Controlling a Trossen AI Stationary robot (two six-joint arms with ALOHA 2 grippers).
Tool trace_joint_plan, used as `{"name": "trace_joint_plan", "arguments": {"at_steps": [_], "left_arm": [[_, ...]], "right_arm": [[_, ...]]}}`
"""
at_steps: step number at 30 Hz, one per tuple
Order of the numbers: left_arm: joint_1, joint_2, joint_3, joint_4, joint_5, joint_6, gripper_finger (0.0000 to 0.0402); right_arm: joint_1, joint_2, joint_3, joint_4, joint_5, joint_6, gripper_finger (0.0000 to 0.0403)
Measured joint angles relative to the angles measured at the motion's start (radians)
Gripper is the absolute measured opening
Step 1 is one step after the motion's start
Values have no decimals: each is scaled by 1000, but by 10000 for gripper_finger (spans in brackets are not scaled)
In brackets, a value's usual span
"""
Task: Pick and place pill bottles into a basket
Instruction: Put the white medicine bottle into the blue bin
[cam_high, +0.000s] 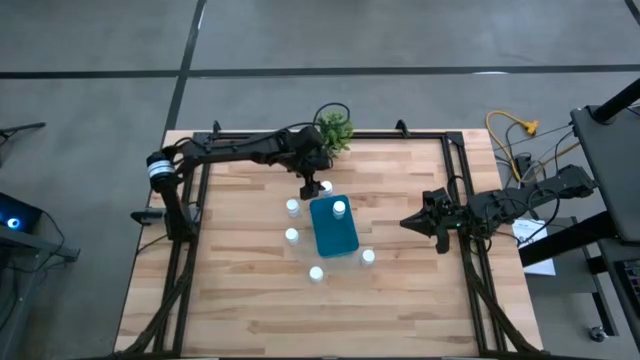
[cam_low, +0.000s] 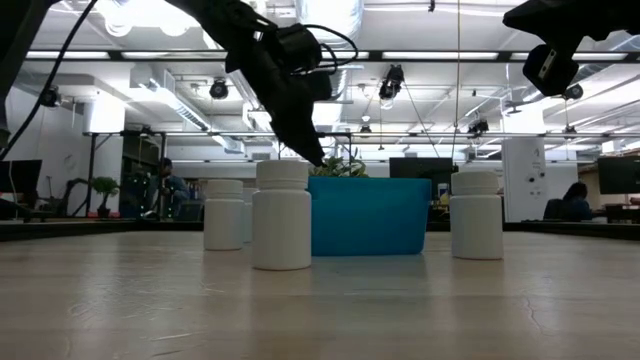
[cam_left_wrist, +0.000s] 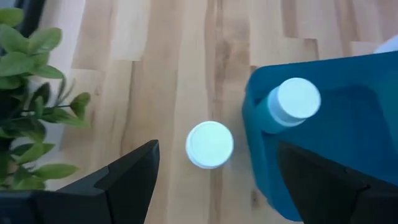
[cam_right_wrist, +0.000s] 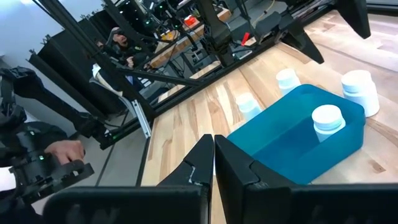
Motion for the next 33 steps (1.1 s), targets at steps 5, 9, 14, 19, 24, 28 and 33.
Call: {"name": "trace_joint_plan", "arguments": {"at_steps": [5,9,14,19,24,28,33], "left_arm": [[5,0,-2,0,5,-12,303],[11,14,-4,-11,4,-14,303],[9,61,-3,-22,4,-15,303],[9,71,31,-16,3,-18,303],[13,69,52,-8,3,-17,303],[12,69,57,-7,7,-16,303],[13,72,57,-5,9,-19,303]], "right_arm": [[0,0,0,1,0,1,8],[0,0,0,1,0,1,8],[0,0,0,4,0,4,8],[0,0,0,4,0,16,8],[0,0,0,4,0,15,8],[0,0,0,4,0,14,8],[0,0,0,3,0,11,8]]}}
